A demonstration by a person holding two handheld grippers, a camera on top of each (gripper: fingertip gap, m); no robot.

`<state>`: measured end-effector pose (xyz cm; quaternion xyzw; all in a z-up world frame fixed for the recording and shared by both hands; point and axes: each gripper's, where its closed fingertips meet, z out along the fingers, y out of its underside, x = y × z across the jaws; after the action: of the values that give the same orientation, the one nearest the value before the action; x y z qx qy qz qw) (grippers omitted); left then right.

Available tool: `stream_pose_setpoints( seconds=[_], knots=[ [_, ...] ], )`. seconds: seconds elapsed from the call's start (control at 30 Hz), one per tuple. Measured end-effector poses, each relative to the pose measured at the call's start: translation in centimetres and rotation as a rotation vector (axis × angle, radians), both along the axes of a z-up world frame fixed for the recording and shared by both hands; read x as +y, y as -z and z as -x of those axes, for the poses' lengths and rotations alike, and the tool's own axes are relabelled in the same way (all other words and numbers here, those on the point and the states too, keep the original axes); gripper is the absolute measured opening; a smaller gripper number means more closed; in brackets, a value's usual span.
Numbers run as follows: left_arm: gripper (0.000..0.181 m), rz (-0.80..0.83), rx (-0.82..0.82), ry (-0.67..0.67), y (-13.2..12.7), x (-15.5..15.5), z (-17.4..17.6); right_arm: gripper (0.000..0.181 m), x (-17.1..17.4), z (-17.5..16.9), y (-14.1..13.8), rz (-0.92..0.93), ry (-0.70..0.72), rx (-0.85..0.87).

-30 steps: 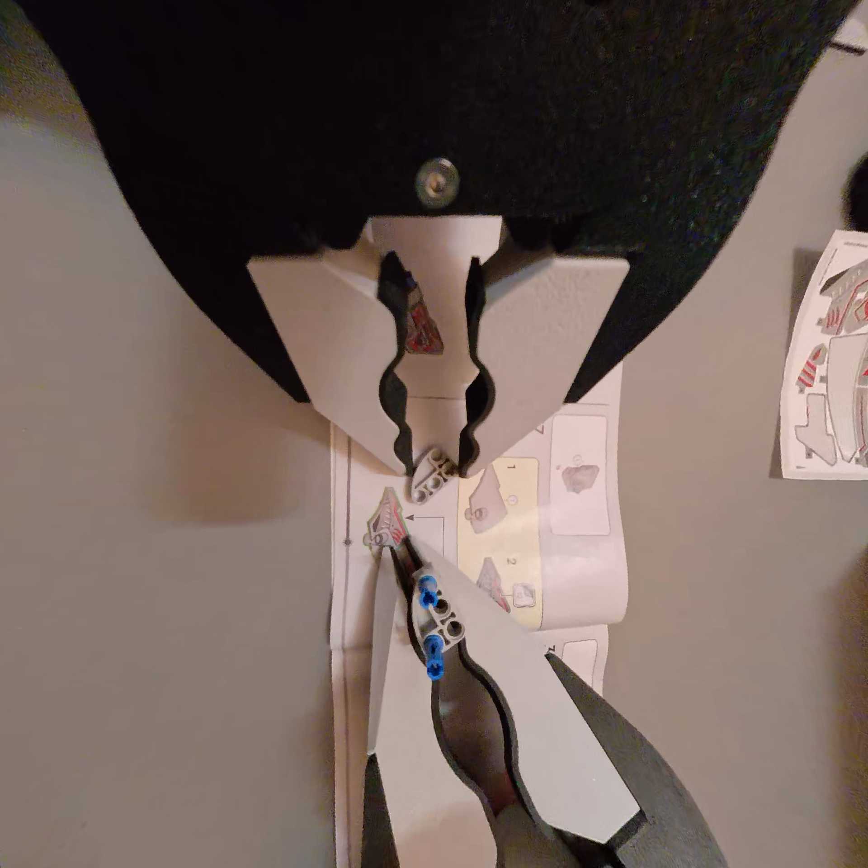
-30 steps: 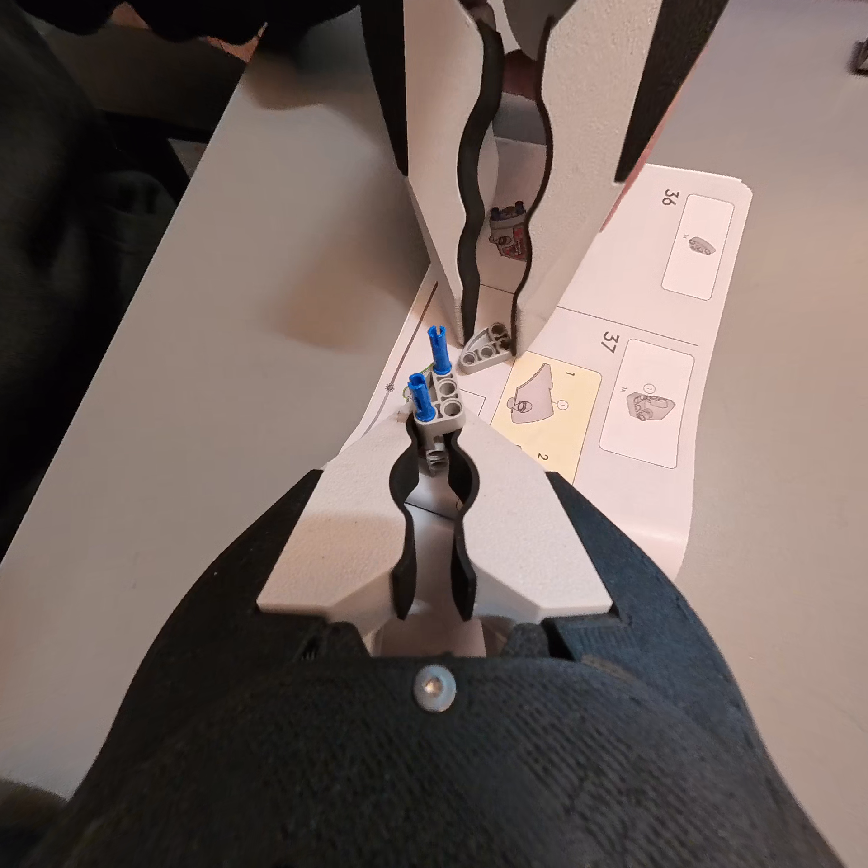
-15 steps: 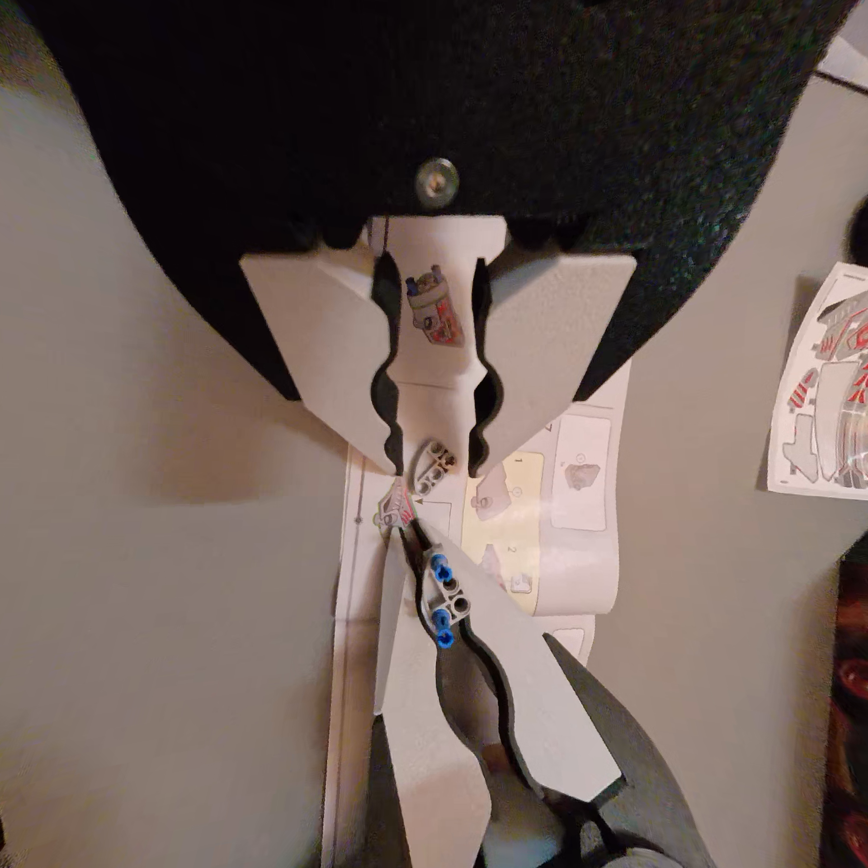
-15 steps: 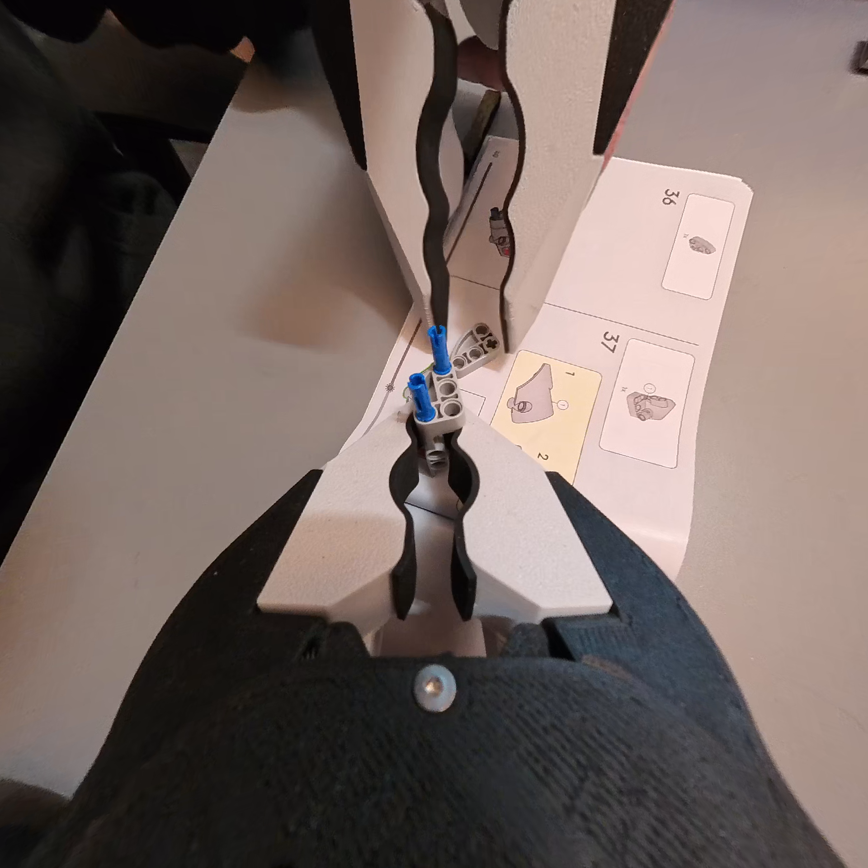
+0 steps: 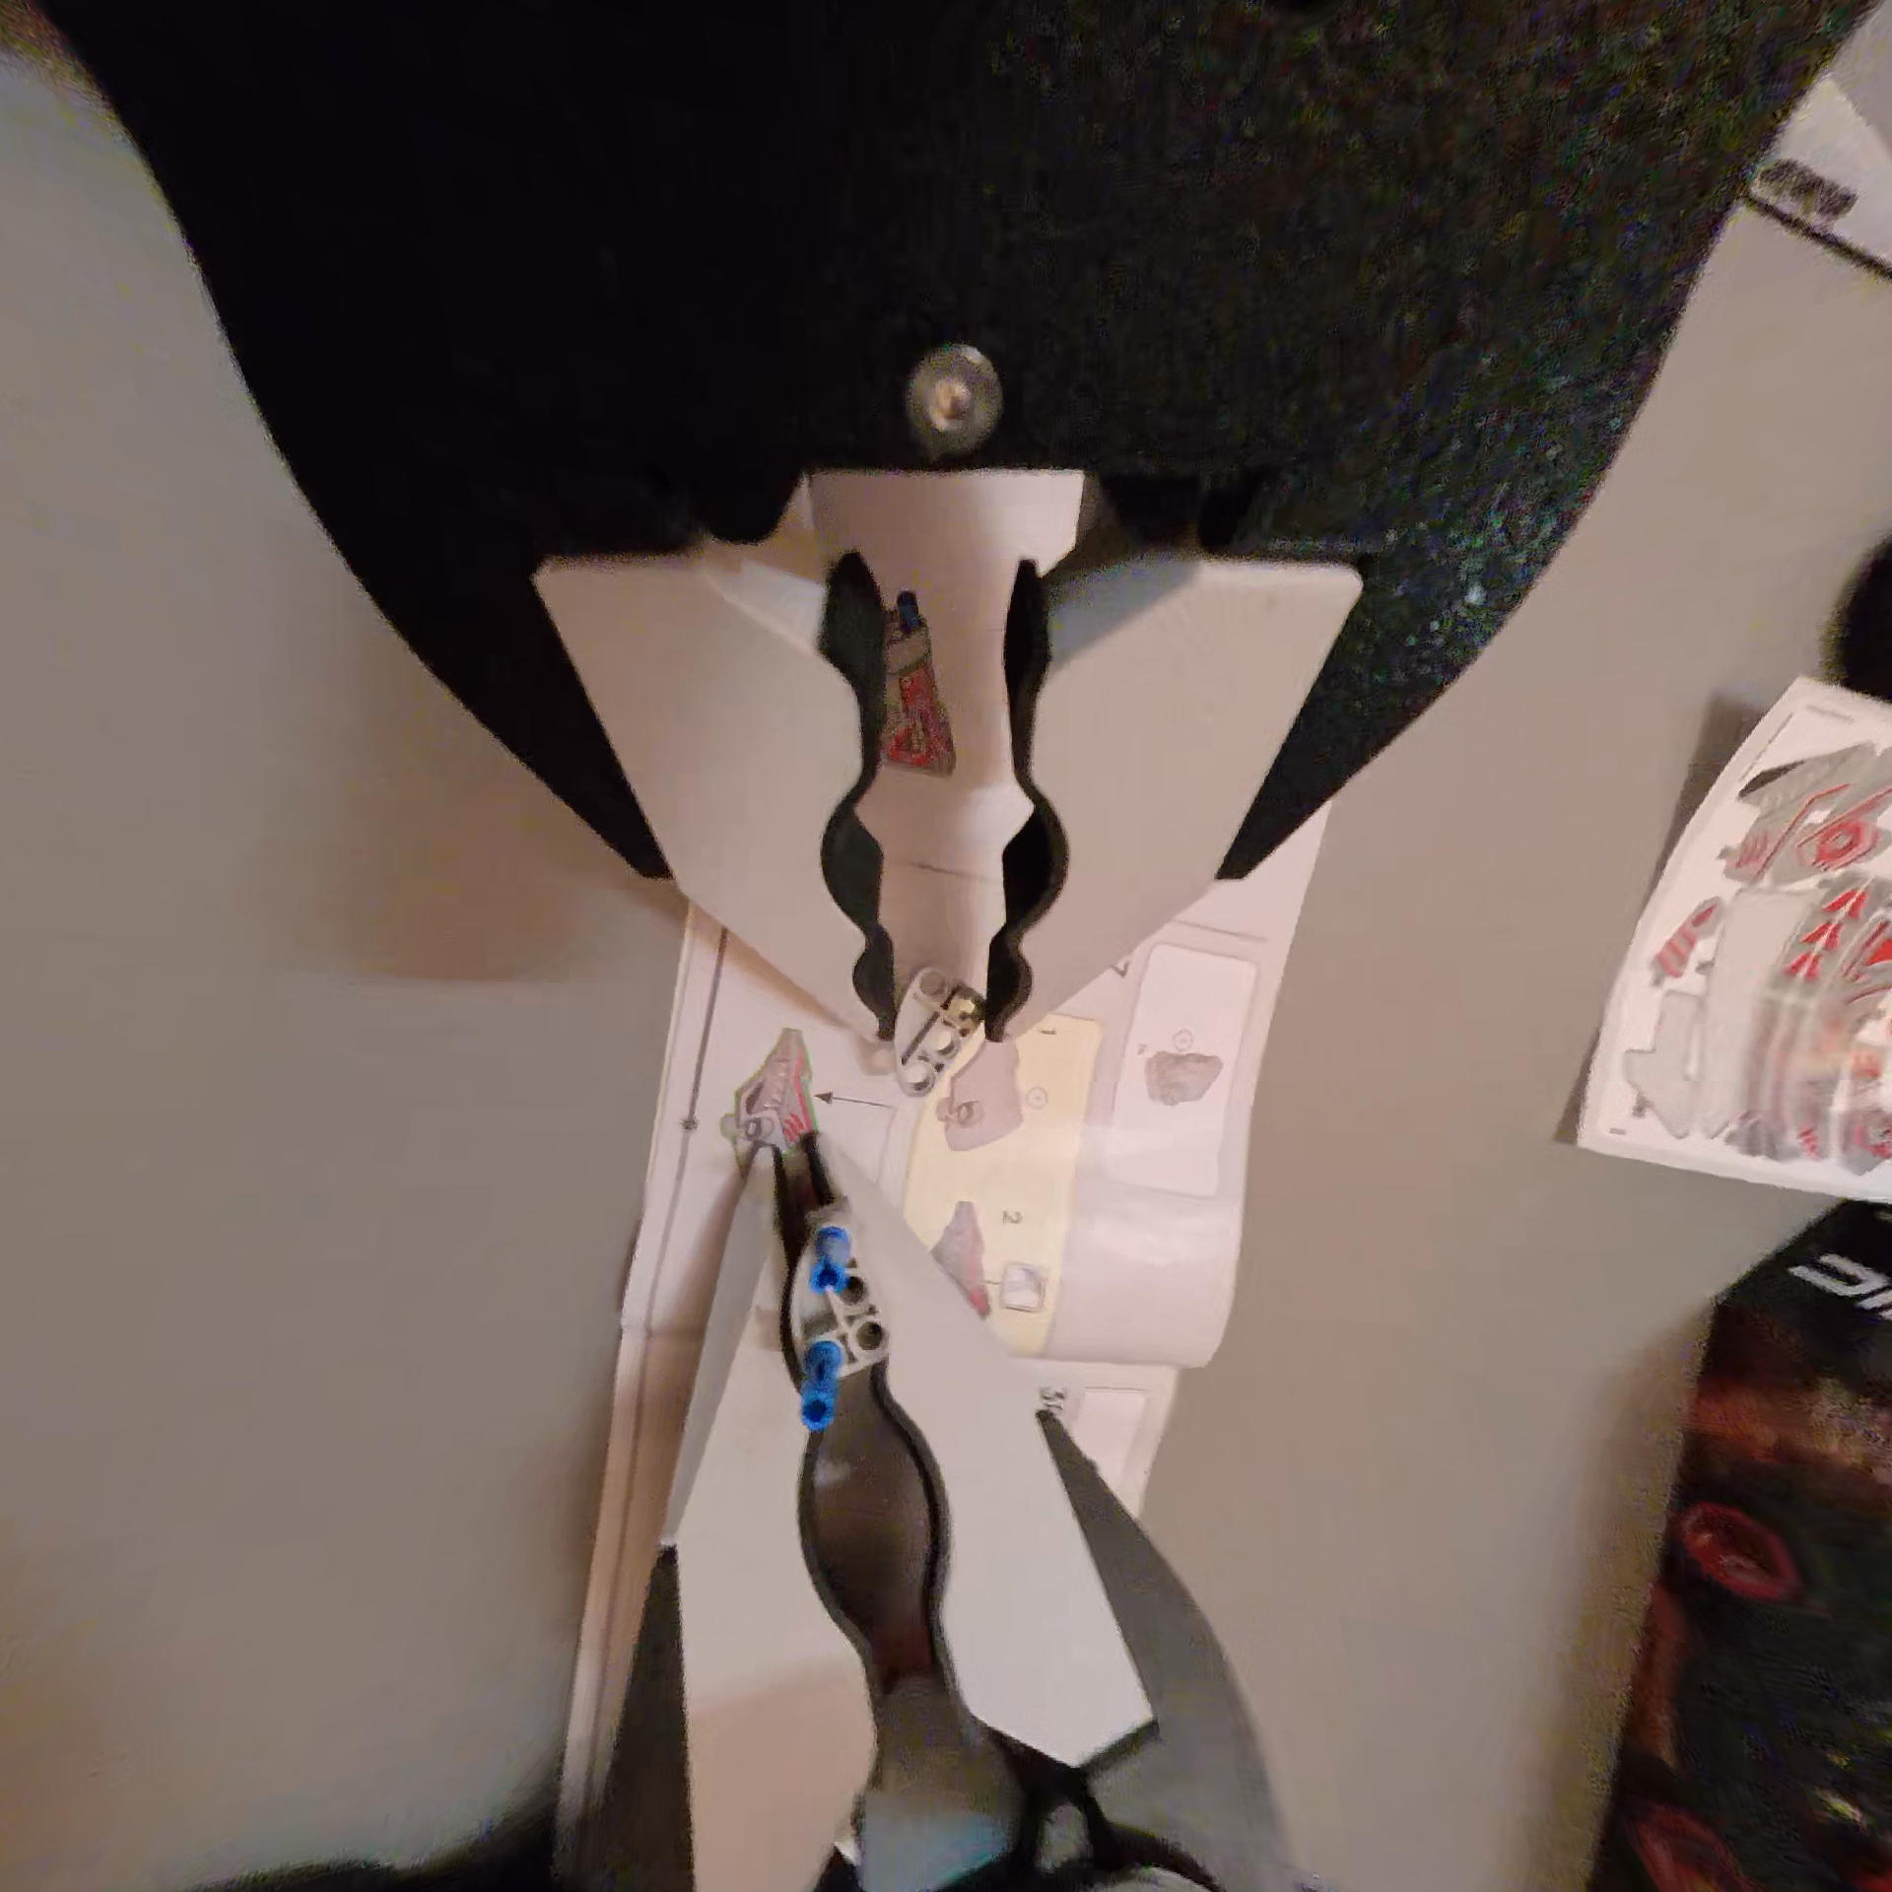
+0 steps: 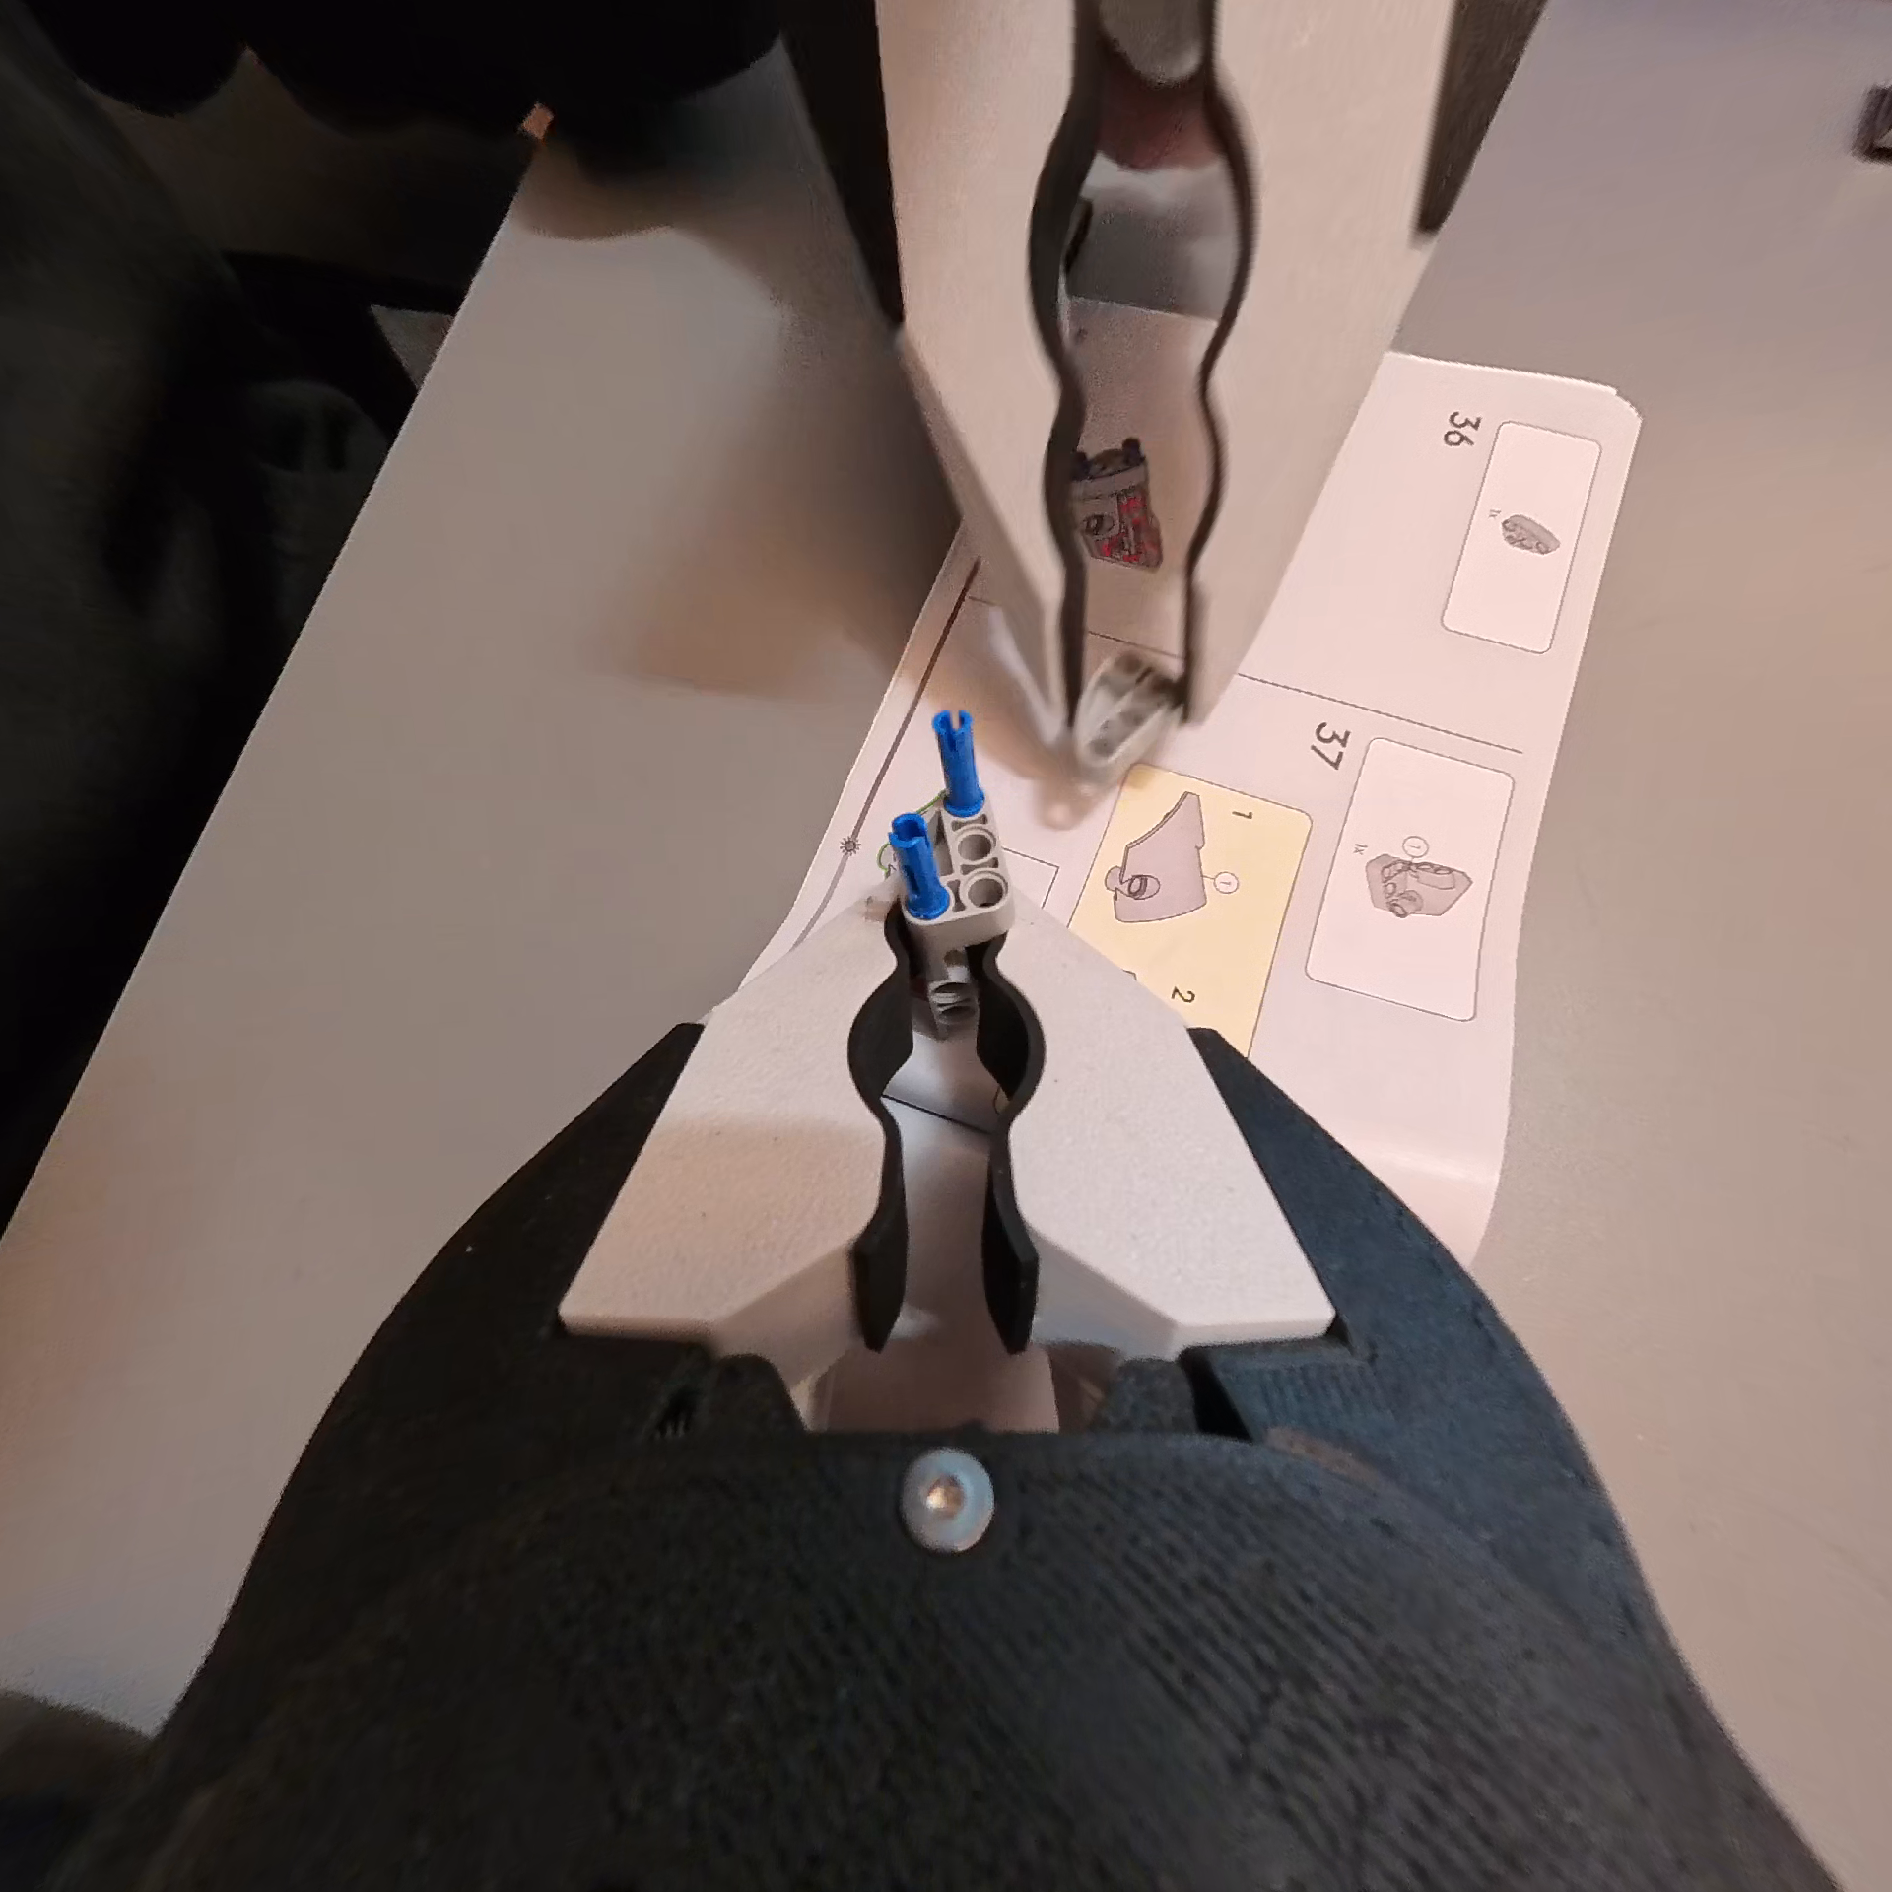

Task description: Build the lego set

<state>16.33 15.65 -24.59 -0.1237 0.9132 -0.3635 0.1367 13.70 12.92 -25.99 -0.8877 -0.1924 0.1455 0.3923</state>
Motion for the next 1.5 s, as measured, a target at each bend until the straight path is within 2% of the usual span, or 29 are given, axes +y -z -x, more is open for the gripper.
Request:
stream_pose_setpoints(
  seconds=[0.03,0.13,0.2,0.33,0.53,0.8,1.1,1.2,1.3,1.4,1.5],
  knots=[
    [0.015,0.059,-0.013,-0.044,-1.1,0.2,-0.3,0.003,0.0,0.0,0.0,-0.001,0.0,-0.001],
    [0.015,0.297,-0.043,-0.107,-5.2,-0.8,-0.1,0.003,0.0,0.0,0.0,0.0,0.0,-0.001],
    [0.015,0.325,-0.067,-0.121,-6.0,-2.0,0.4,0.003,0.0,0.0,0.0,0.0,0.0,0.001],
    [0.014,0.246,-0.074,-0.139,-5.0,-3.2,0.9,0.003,0.0,0.0,0.0,-0.001,0.0,-0.002],
    [0.014,0.244,0.001,-0.177,-4.3,-3.7,1.0,0.003,0.0,0.0,0.0,-0.001,0.0,-0.004],
    [0.014,0.132,-0.029,-0.326,-4.2,-3.6,0.9,0.003,0.0,0.0,0.0,-0.001,0.0,-0.005],
    [0.014,0.151,-0.047,-0.29,-4.3,-3.9,0.9,0.003,0.0,0.0,0.0,0.001,0.0,-0.001],
    [0.014,0.151,-0.064,-0.288,-4.4,-3.5,0.7,0.003,0.0,0.0,0.0,0.001,0.0,0.002],
    [0.014,0.121,-0.116,-0.364,-4.6,-0.6,-0.7,0.003,0.0,0.0,0.0,0.0,0.0,-0.001],
    [0.014,0.044,0.041,-0.314,-1.4,1.0,0.2,0.003,0.0,0.0,0.0,0.001,0.0,0.001],
    [0.014,0.019,0.051,-0.253,0.6,0.8,0.8,0.003,0.0,0.0,0.0,0.001,0.0,0.002]
  ],
)
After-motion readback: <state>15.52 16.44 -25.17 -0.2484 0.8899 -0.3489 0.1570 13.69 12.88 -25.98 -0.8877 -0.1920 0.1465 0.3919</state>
